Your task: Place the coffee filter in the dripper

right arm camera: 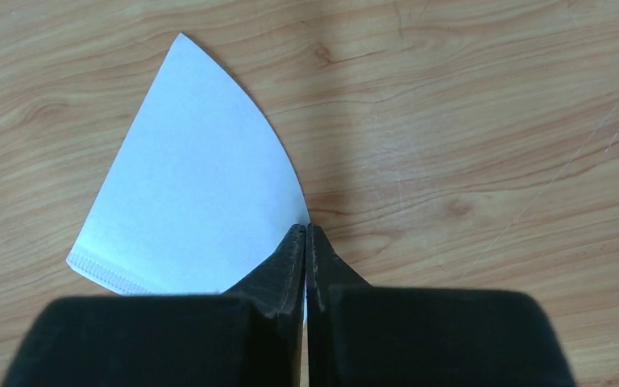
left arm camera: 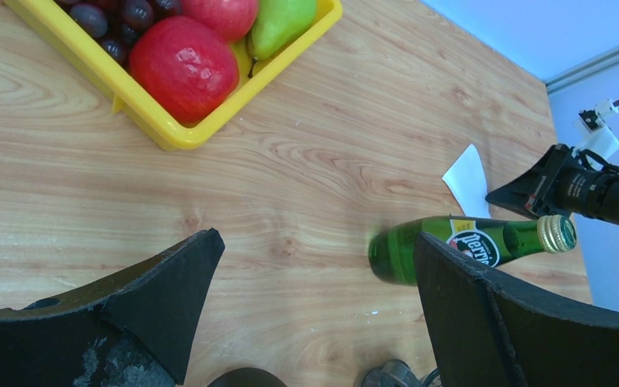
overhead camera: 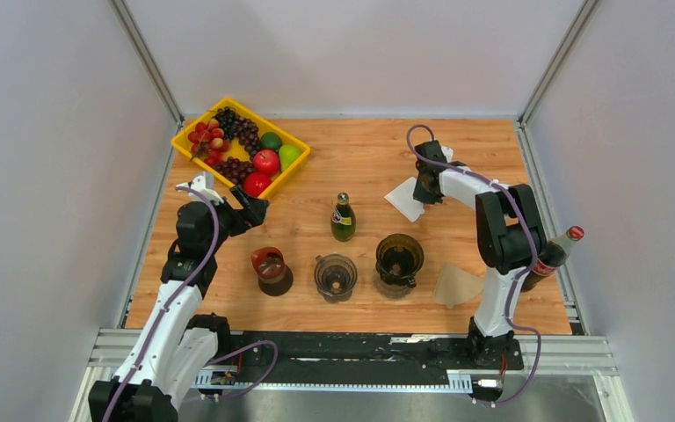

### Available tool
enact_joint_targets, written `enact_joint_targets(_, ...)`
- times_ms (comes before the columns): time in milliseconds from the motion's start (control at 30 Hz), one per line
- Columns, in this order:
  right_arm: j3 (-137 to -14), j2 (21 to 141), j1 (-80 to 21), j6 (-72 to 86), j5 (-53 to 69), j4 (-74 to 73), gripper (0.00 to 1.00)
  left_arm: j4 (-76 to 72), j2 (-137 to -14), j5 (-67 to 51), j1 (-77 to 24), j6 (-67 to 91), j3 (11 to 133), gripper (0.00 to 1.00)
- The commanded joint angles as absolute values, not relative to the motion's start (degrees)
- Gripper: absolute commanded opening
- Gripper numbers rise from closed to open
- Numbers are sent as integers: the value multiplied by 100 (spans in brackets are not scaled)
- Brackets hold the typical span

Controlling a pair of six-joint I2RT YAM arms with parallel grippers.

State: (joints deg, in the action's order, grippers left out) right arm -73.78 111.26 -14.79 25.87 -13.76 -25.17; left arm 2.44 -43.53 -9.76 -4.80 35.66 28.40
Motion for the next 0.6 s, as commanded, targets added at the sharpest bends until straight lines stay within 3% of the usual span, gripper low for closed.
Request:
enact_joint_targets(0,-7304,10856,-1485,2638,-1327,-2439,0,285,-4243,-908,-457,3488,2950,100)
enact_joint_targets(567,-7063,9907,-1483,2124,-1004,-2004,0,370,-4059,-920,-463,3470,2968,100)
